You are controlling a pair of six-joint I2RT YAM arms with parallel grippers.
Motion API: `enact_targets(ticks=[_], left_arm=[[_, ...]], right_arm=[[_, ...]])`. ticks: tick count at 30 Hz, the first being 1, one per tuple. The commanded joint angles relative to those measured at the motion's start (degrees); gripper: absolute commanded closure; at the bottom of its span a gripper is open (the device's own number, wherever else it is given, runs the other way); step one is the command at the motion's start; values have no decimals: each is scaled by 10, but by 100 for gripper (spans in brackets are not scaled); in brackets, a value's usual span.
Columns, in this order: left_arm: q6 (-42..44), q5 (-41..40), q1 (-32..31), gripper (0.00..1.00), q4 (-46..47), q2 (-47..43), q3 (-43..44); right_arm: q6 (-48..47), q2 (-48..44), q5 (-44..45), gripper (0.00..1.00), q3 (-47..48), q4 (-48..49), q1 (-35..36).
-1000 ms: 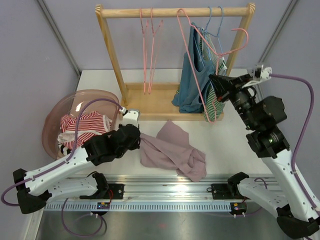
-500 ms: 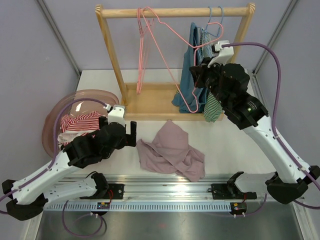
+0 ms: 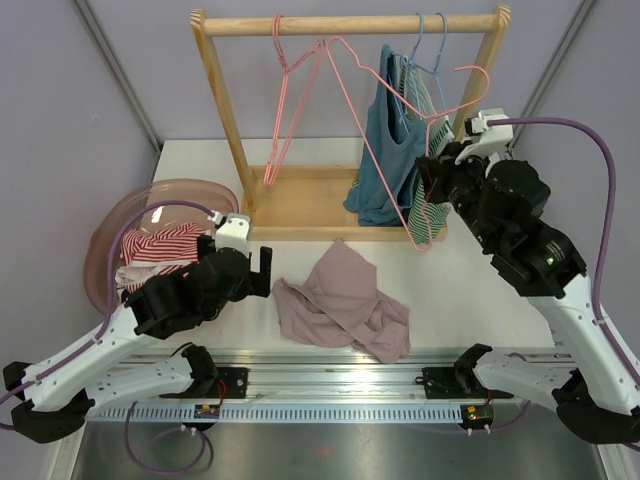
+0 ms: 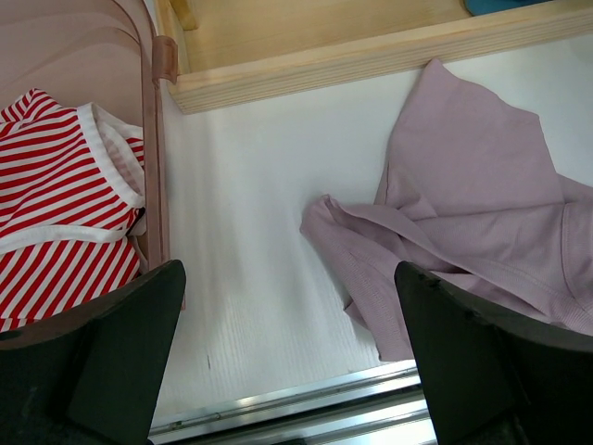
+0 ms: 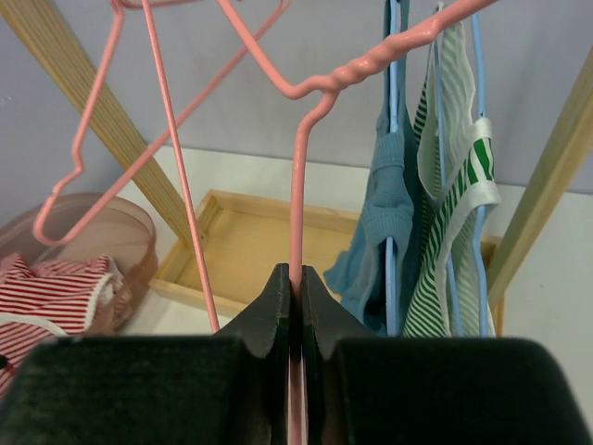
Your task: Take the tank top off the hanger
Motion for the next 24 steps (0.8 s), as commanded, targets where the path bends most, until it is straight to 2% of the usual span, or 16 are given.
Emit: enact_targets(ticks=[1, 7, 14, 24], left_arm=[[9, 0, 2, 1, 21, -4, -1], [9, 3, 1, 1, 23, 2, -3], [9, 3, 1, 1, 23, 6, -2], [11, 7, 1, 1, 21, -4, -7]], right_arm=[[-27, 34, 45, 100, 36, -58, 1], [-58, 93, 87, 100, 105, -103, 3], [-129, 224, 155, 100, 266, -123, 29], [-195, 419, 156, 100, 517, -171, 30]])
